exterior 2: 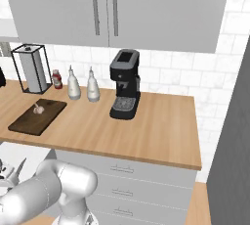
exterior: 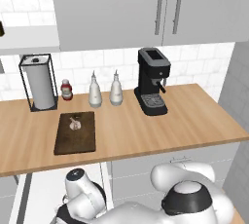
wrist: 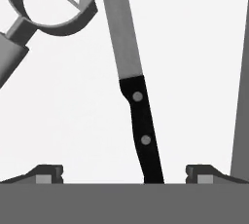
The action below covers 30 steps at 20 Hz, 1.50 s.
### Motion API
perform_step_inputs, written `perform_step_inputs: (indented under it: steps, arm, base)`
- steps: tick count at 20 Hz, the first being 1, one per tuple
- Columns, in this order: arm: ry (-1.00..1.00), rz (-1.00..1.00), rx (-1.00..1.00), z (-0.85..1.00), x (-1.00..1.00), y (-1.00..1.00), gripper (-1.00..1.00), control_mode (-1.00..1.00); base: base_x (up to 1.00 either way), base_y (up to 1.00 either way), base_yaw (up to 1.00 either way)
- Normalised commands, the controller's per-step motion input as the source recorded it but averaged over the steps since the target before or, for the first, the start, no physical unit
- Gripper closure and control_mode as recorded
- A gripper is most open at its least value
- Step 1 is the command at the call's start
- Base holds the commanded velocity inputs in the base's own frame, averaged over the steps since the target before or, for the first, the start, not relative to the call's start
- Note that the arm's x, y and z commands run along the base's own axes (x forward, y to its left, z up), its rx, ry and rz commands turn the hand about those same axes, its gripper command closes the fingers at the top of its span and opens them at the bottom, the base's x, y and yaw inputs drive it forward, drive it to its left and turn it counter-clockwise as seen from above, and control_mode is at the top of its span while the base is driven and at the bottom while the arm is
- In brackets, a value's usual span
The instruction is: Place the appropriate cutting tool for cutting the garlic skin on the cutting board.
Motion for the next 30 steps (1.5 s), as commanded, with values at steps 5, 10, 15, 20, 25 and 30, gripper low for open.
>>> perform_step_inputs:
  steps: [5, 10, 15, 20, 25, 30]
  arm:
    - [-0.01, 0.02, 0.0, -0.36, 0.15, 0.0, -1.0, -1.0]
    - [0.0, 0.01, 0.0, -0.37, 0.08, 0.0, -1.0, -1.0]
    - [0.03, 0.03, 0.0, -0.48, 0.02, 0.06, -1.0, -1.0]
    - [0.05, 0.05, 0.0, -0.57, 0.01, 0.13, 1.0, -1.0]
    - [0.05, 0.08, 0.0, -0.51, -0.1, 0.1, 1.0, -1.0]
    - [0.01, 0.1, 0.0, -0.2, -0.51, 0.0, 1.0, -1.0]
  base:
    - [0.0, 0.0, 0.0]
    - [0.0, 0.0, 0.0]
    - [0.0, 0.0, 0.0]
    - [0.0, 0.0, 0.0]
    - [0.0, 0.0, 0.0]
    - [0.0, 0.0, 0.0]
